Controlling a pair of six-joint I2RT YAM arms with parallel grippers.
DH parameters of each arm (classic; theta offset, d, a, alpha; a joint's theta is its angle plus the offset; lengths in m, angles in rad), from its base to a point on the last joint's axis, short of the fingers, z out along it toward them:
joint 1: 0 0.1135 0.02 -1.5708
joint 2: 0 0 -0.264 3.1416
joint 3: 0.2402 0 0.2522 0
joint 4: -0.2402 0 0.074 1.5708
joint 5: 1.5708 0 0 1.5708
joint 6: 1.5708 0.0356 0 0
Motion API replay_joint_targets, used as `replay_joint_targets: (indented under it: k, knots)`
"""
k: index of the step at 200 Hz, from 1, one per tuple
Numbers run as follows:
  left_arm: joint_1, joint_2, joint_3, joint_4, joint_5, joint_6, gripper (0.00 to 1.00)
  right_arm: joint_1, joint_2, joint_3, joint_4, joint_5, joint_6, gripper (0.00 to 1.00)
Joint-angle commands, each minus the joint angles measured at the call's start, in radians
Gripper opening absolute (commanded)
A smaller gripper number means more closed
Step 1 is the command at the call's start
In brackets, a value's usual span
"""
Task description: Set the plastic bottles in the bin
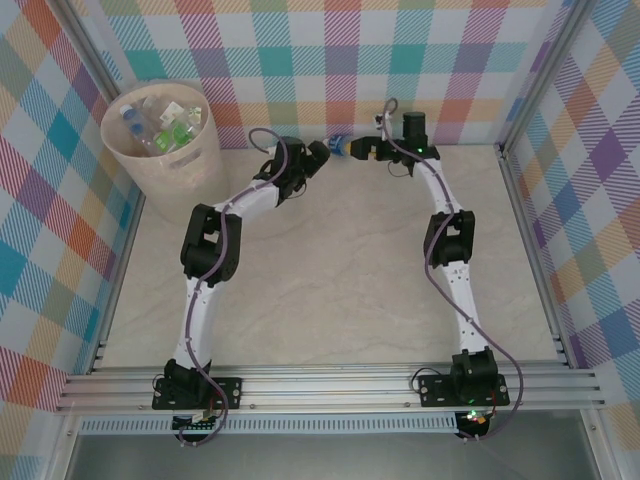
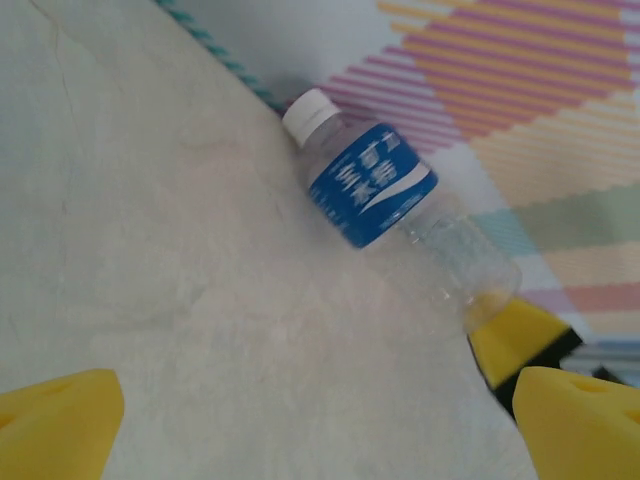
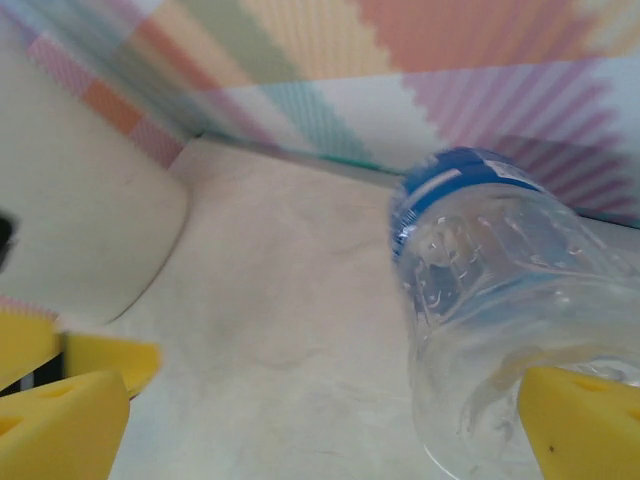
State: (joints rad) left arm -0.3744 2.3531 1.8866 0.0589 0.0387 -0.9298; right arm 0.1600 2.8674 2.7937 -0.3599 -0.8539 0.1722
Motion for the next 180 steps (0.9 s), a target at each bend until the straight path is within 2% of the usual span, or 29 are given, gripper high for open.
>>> replay_joint_targets:
  k: [1, 26, 44, 63, 86, 113, 133, 163, 180]
  knots:
    - [0.014, 0.027, 0.050, 0.008, -0.016, -0.054, 1.00, 0.020, -0.096, 0.001, -0.091, -0.081, -0.100, 1.00]
    - [0.015, 0.036, 0.066, -0.018, -0.008, -0.060, 1.00, 0.017, -0.157, -0.027, -0.144, -0.020, -0.144, 1.00]
    - [0.017, 0.045, 0.074, -0.030, -0.003, -0.067, 1.00, 0.016, -0.204, -0.103, -0.106, 0.030, -0.112, 1.00]
    - [0.022, 0.067, 0.107, -0.058, 0.016, -0.061, 1.00, 0.016, -0.245, -0.204, -0.029, 0.161, -0.005, 1.00]
    - [0.026, 0.121, 0.227, -0.200, 0.033, 0.022, 1.00, 0.016, -0.226, -0.209, -0.036, 0.262, 0.192, 1.00]
    - [0.028, 0.190, 0.363, -0.369, 0.031, 0.125, 1.00, 0.028, -0.184, -0.214, -0.017, 0.276, 0.424, 1.00]
    - [0.027, 0.253, 0.481, -0.474, 0.021, 0.210, 1.00, 0.043, -0.153, -0.197, -0.006, 0.263, 0.531, 1.00]
    - [0.028, 0.381, 0.707, -0.653, 0.027, 0.357, 1.00, 0.053, -0.164, -0.247, 0.027, 0.254, 0.626, 1.00]
    - [0.026, 0.408, 0.743, -0.690, 0.028, 0.410, 1.00, 0.062, -0.174, -0.257, 0.001, 0.254, 0.611, 1.00]
